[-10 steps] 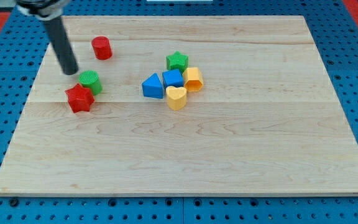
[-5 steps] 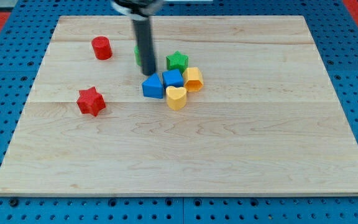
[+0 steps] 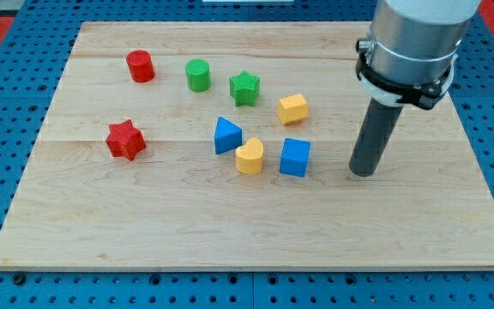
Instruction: Move the blue cube along with blue triangle on top of red star
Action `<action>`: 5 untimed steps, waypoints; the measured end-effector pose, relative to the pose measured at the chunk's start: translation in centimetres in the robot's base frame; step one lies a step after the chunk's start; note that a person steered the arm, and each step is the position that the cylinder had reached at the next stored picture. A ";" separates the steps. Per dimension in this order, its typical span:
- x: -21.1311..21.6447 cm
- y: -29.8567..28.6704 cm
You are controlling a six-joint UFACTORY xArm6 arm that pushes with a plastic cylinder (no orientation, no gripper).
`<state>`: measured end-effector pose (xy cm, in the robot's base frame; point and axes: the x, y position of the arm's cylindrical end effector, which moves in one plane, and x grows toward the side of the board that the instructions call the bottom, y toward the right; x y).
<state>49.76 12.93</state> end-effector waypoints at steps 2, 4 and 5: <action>-4.6 -11.3; -10.3 -23.4; -11.6 -26.4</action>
